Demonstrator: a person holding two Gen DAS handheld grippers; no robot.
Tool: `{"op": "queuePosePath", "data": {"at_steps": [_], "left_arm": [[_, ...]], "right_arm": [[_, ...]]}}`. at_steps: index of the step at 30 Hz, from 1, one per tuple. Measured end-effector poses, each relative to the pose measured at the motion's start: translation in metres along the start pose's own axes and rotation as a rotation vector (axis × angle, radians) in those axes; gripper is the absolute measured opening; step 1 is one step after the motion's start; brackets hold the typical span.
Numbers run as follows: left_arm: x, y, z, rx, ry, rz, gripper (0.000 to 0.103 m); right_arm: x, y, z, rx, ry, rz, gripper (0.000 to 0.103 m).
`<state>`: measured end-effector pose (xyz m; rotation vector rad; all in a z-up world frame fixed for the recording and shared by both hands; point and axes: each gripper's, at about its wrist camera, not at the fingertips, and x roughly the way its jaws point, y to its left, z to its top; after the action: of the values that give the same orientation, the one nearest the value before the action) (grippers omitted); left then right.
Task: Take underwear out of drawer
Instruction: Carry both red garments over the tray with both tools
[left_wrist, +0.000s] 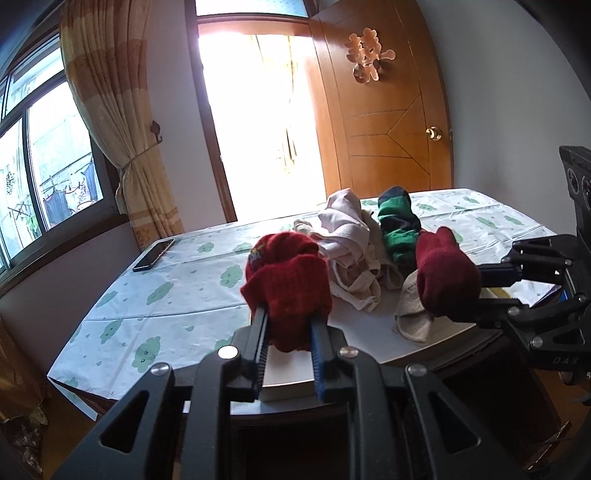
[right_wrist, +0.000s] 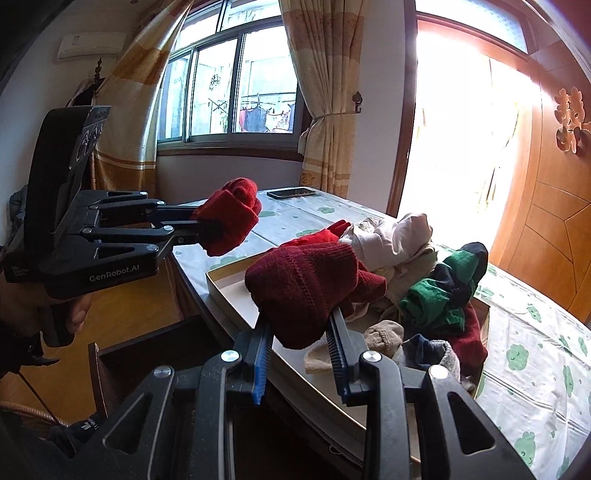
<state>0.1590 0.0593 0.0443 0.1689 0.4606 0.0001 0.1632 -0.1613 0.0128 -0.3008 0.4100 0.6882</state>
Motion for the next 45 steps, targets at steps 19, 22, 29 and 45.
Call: {"op": "queuePosePath", "data": {"at_steps": [19, 22, 29, 45], "left_arm": [[0.057, 0.001, 0.01, 0.018, 0.128, -0.011, 0.018], [0.066, -0.001, 0.008, 0.021, 0.155, -0.017, 0.018], [0.084, -0.004, 0.001, 0.03, 0.217, -0.025, 0.018], [0.105, -0.013, -0.008, 0.056, 0.285, -0.03, 0.018]], "right_arm": [[0.046, -0.015, 0.011, 0.013, 0.092, -0.017, 0.031], [0.053, -0.016, 0.011, 0.013, 0.116, -0.018, 0.031], [0.069, -0.024, 0.006, 0.05, 0.163, 0.003, 0.031], [0.094, -0.021, 0.001, 0.039, 0.245, 0.005, 0.031]]}}
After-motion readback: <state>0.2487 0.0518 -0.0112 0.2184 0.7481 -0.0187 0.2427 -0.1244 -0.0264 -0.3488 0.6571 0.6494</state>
